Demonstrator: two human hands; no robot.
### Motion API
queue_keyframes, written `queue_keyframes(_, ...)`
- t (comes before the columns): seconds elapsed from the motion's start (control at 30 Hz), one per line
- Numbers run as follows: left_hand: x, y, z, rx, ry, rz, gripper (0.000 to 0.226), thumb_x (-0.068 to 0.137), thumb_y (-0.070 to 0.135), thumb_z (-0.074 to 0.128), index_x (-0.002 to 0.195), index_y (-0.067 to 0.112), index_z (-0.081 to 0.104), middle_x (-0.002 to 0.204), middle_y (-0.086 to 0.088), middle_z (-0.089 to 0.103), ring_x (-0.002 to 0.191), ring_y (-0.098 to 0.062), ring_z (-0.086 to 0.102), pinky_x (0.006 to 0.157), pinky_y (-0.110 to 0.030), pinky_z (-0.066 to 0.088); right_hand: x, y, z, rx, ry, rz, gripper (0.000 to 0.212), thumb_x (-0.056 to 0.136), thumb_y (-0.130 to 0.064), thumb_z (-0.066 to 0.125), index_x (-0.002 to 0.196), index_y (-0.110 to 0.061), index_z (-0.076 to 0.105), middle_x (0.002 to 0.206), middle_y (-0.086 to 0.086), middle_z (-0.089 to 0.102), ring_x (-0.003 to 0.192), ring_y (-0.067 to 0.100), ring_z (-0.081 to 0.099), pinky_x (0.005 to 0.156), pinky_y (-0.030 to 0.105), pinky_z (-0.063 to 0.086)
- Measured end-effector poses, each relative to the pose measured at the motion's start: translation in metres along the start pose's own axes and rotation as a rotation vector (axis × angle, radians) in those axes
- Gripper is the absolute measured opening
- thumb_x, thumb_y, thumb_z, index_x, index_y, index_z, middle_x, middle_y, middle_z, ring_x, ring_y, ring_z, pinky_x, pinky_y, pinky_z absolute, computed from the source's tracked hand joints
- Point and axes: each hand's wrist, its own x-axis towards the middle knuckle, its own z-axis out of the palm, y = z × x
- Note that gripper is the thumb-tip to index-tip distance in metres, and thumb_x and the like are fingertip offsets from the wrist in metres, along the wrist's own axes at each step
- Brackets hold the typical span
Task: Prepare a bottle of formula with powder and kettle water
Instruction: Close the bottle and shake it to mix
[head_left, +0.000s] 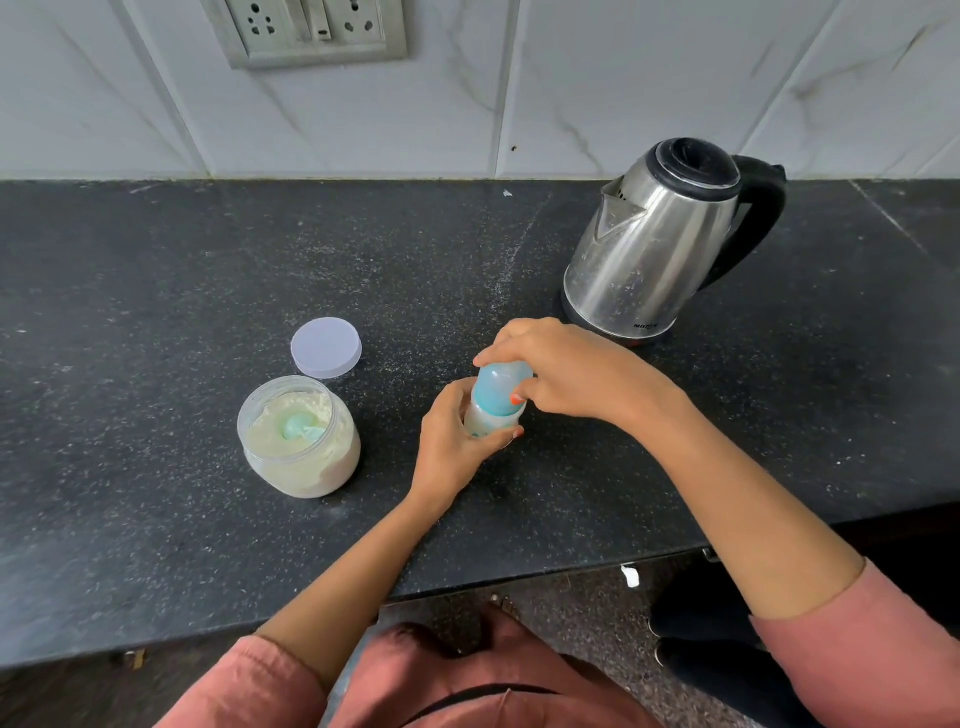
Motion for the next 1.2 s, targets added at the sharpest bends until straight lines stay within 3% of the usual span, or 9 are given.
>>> queue_keyframes(0.1, -0.001, 0.001, 0.0, -0.005, -0.006, 0.005, 0.054, 0.065, 0.02, 0.083, 0.108, 0.027, 0.052, 0.105, 0.004, 0.062, 0.098, -0.012, 0.06, 0.085, -0.032, 0.052, 0.001, 0.001, 0.003, -0.026, 0.09, 0.046, 0.048, 0.082, -0.03, 0.065, 0.128, -0.024, 0.052, 0.118, 0.003, 0.054, 0.104, 0.023, 0.056, 0.073, 0.027, 0.036)
queue_keyframes(0.27, 0.0, 0.0, 0.0, -0.011, -0.007, 0.007, 0.053, 0.065, 0.02, 0.083, 0.108, 0.025, 0.053, 0.105, 0.004, 0.062, 0.098, -0.012, 0.06, 0.085, -0.031, 0.052, 0.001, -0.001, 0.004, -0.034, 0.122, 0.061, 0.045, 0.079, -0.038, 0.065, 0.12, -0.02, 0.056, 0.099, -0.002, 0.046, 0.081, 0.015, 0.047, 0.054, 0.022, 0.028)
queue_keyframes(0.3, 0.0, 0.0, 0.0, -0.013, -0.009, 0.007, 0.053, 0.065, 0.02, 0.083, 0.108, 0.026, 0.052, 0.105, 0.005, 0.062, 0.099, -0.012, 0.06, 0.085, -0.03, 0.051, 0.001, 0.0, 0.004, -0.02, 0.112, 0.054, 0.046, 0.079, -0.037, 0.066, 0.121, -0.02, 0.055, 0.101, -0.002, 0.045, 0.084, 0.015, 0.049, 0.056, 0.023, 0.032)
queue_keyframes(0.37, 0.0, -0.001, 0.0, -0.01, -0.012, 0.009, 0.054, 0.065, 0.02, 0.083, 0.108, 0.027, 0.052, 0.105, 0.005, 0.062, 0.1, -0.012, 0.06, 0.085, -0.029, 0.051, 0.0, 0.003, 0.004, 0.031, 0.048, 0.015, 0.054, 0.079, -0.03, 0.067, 0.129, -0.024, 0.048, 0.12, -0.003, 0.046, 0.103, 0.016, 0.052, 0.074, 0.03, 0.044)
queue_keyframes(0.47, 0.001, -0.001, 0.0, -0.006, -0.008, 0.009, 0.054, 0.065, 0.02, 0.083, 0.108, 0.026, 0.052, 0.106, 0.003, 0.062, 0.098, -0.011, 0.06, 0.084, -0.032, 0.052, -0.002, 0.003, 0.004, 0.081, -0.065, -0.052, 0.059, 0.08, -0.014, 0.065, 0.133, -0.026, 0.044, 0.136, -0.005, 0.041, 0.121, 0.013, 0.043, 0.096, 0.037, 0.042)
queue_keyframes(0.83, -0.001, -0.005, 0.002, 0.007, 0.043, 0.064, 0.051, 0.064, 0.031, 0.083, 0.105, 0.033, 0.054, 0.099, 0.013, 0.064, 0.092, -0.002, 0.061, 0.078, -0.024, 0.053, 0.002, -0.003, 0.013, 0.119, 0.065, 0.065, 0.045, 0.077, -0.018, 0.065, 0.121, -0.023, 0.057, 0.115, 0.004, 0.063, 0.1, 0.028, 0.058, 0.087, 0.04, 0.046)
queue_keyframes(1.0, 0.0, -0.008, 0.003, 0.021, 0.054, 0.088, 0.049, 0.064, 0.034, 0.082, 0.105, 0.032, 0.055, 0.097, 0.013, 0.064, 0.09, 0.002, 0.06, 0.073, -0.015, 0.049, 0.0, -0.005, 0.023, 0.164, 0.214, 0.127, 0.043, 0.075, -0.022, 0.069, 0.117, -0.024, 0.06, 0.112, 0.004, 0.065, 0.098, 0.028, 0.06, 0.076, 0.031, 0.042)
queue_keyframes(1.1, 0.0, -0.01, 0.003, 0.03, 0.046, 0.105, 0.05, 0.066, 0.031, 0.081, 0.106, 0.034, 0.051, 0.099, 0.018, 0.06, 0.093, 0.006, 0.057, 0.075, -0.008, 0.043, -0.005, -0.001, 0.039, 0.236, 0.363, 0.138, 0.053, 0.073, -0.024, 0.071, 0.124, -0.027, 0.055, 0.125, -0.007, 0.06, 0.11, 0.019, 0.058, 0.087, 0.035, 0.046)
queue_keyframes(1.2, 0.0, -0.012, 0.003, 0.031, 0.013, 0.115, 0.052, 0.07, 0.028, 0.08, 0.112, 0.033, 0.049, 0.105, 0.018, 0.057, 0.099, 0.009, 0.053, 0.078, -0.006, 0.041, -0.01, 0.002, 0.063, 0.55, 0.49, 0.17, 0.064, 0.07, -0.022, 0.075, 0.129, -0.027, 0.049, 0.126, -0.009, 0.055, 0.114, 0.01, 0.053, 0.095, 0.033, 0.046)
